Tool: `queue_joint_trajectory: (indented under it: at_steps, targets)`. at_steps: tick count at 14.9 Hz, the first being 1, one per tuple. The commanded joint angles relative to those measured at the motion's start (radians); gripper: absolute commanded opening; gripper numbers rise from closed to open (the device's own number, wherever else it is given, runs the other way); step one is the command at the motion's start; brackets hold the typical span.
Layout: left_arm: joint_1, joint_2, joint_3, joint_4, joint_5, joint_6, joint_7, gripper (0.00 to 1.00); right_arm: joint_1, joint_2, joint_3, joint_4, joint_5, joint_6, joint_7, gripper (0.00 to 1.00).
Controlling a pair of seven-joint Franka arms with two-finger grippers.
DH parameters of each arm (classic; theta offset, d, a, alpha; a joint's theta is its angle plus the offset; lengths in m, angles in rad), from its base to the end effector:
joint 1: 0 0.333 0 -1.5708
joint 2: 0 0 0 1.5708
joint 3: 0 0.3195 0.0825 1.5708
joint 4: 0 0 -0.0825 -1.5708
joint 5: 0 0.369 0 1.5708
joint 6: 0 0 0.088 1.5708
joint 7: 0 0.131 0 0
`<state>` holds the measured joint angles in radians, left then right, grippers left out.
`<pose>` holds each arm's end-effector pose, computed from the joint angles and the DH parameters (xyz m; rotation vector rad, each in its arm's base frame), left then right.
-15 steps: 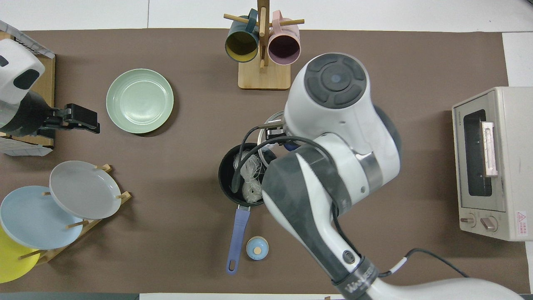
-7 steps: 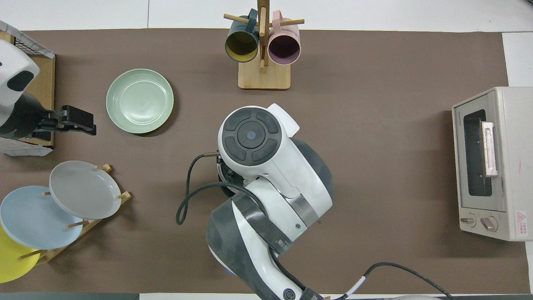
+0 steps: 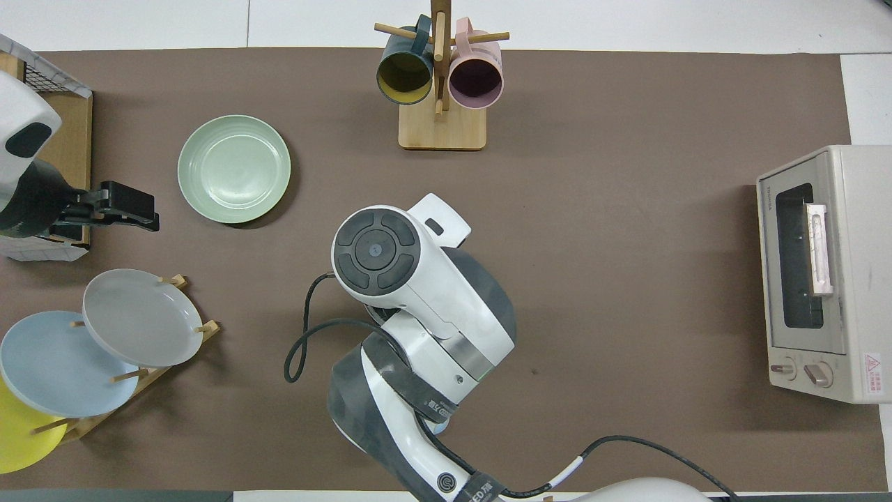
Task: Transfer vermicelli from plate to pot
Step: 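Lower the glass lid onto the black pot with the right gripper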
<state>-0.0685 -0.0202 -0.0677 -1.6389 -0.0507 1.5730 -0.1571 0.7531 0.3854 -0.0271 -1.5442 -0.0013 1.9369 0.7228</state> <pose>0.5246 -0.0789 0.5841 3.0982 0.0344 -0.0813 0.4922 0.4397 0.4154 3.1379 0.0089 0.0206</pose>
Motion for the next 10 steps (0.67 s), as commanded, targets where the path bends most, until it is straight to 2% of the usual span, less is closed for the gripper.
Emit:
queue_joint_trajectory:
  at_steps: [1,10]
  targets:
    - [-0.057,-0.018,0.052,-0.004,0.018,-0.019,-0.004,1.0,-0.003,-0.01,0.004,-0.04,-0.017,0.039,0.017,0.24]
    - [-0.068,-0.009,0.066,0.013,0.055,-0.008,-0.002,1.0,-0.005,-0.014,0.004,-0.062,-0.017,0.05,0.014,0.25]
